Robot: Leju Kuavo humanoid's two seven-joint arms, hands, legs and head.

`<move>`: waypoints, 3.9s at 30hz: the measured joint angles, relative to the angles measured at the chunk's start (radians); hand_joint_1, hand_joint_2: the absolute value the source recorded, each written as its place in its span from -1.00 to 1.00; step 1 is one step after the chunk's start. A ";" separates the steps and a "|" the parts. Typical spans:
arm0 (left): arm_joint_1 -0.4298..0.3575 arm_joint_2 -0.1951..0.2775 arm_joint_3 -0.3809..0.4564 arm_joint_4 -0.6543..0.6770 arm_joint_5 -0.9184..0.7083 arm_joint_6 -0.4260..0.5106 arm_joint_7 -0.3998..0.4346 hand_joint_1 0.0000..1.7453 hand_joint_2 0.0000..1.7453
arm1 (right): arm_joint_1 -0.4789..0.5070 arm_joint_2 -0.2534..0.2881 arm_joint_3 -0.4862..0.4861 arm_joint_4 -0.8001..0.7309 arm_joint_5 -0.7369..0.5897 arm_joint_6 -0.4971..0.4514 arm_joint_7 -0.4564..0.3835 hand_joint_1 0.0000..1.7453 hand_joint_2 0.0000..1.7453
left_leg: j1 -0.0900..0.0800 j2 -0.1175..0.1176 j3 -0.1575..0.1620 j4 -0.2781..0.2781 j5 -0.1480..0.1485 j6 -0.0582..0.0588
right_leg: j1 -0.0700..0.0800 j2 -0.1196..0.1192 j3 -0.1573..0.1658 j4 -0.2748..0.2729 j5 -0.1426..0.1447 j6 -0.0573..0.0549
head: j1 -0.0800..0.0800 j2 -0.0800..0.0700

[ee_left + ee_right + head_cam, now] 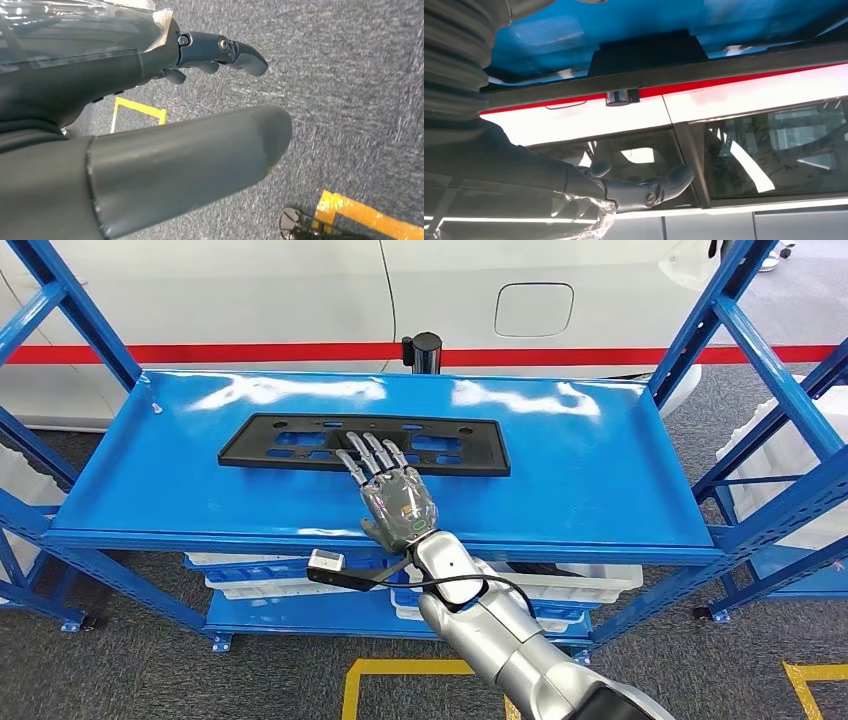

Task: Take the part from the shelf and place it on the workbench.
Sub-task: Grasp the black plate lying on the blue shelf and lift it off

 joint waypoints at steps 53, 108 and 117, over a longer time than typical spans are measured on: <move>0.000 0.002 -0.064 0.000 -0.070 0.071 0.021 -1.00 -1.00 | -0.200 0.130 -0.079 0.186 0.098 0.142 0.179 -1.00 1.00 | -0.004 0.001 0.006 -0.004 0.002 -0.008 | -0.004 0.001 0.004 0.000 -0.001 -0.003 | 0.000 0.000; 0.000 -0.001 -0.071 0.000 -0.087 0.121 0.006 -1.00 -1.00 | -0.228 0.142 -0.103 0.297 0.065 0.232 0.376 1.00 1.00 | -0.005 0.002 0.006 -0.004 0.002 -0.008 | -0.004 0.001 0.005 0.000 -0.001 -0.003 | 0.000 0.000; 0.000 -0.001 -0.071 0.000 -0.087 0.132 0.004 -1.00 -1.00 | -0.223 0.135 -0.098 0.300 0.081 0.242 0.389 1.00 1.00 | -0.005 0.002 0.007 -0.004 0.002 -0.008 | -0.004 0.000 0.006 0.000 -0.001 -0.003 | 0.000 0.000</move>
